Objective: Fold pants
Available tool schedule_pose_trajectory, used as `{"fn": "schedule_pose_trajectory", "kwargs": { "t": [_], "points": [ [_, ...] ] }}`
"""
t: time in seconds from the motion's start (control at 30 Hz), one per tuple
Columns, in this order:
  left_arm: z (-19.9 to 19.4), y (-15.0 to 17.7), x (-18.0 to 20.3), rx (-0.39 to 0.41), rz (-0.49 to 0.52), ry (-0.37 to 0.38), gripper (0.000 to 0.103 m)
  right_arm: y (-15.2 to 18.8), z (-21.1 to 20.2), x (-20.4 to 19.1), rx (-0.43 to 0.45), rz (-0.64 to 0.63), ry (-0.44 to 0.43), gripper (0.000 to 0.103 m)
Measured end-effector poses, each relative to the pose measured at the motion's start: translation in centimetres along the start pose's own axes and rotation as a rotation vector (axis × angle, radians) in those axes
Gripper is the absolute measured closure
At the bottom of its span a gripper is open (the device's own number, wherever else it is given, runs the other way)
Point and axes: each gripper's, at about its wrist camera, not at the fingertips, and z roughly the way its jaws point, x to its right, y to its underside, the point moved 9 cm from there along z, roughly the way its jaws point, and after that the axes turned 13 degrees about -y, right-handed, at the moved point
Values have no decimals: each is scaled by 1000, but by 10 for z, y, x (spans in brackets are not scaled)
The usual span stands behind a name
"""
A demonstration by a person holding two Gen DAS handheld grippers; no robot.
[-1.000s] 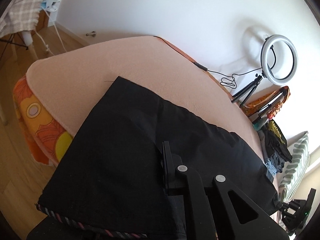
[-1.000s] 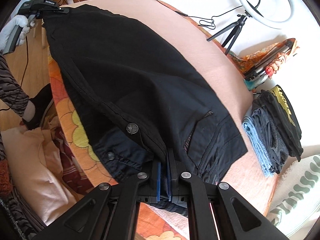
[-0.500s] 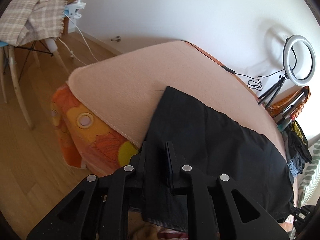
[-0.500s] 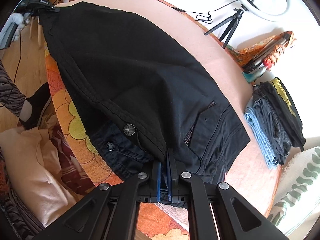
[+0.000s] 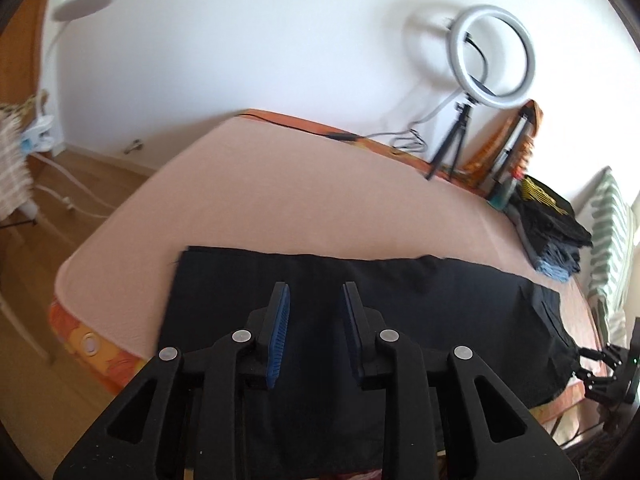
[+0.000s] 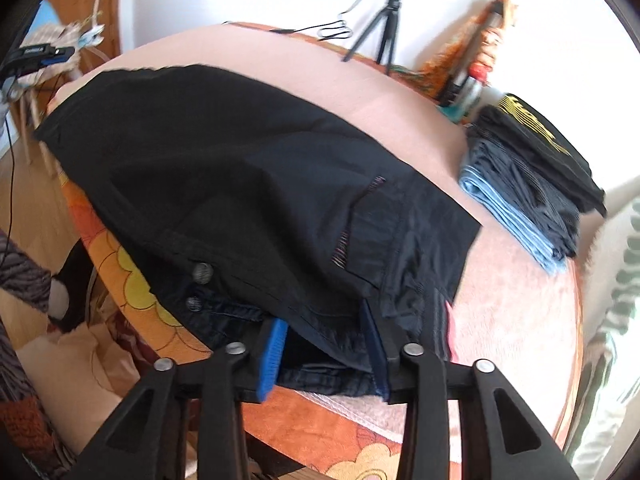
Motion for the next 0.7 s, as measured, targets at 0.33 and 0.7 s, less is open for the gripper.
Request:
{"fn": "schedule_pose_trajectory", "kwargs": {
  "t": [0.33, 0.7],
  "points": [
    [17, 44, 159, -138, 289, 298, 78, 42, -31, 50, 88, 284, -29, 51],
    [19, 102, 211, -268, 478, 400, 78, 62, -4, 98, 249, 921, -444, 49]
  ]
}}
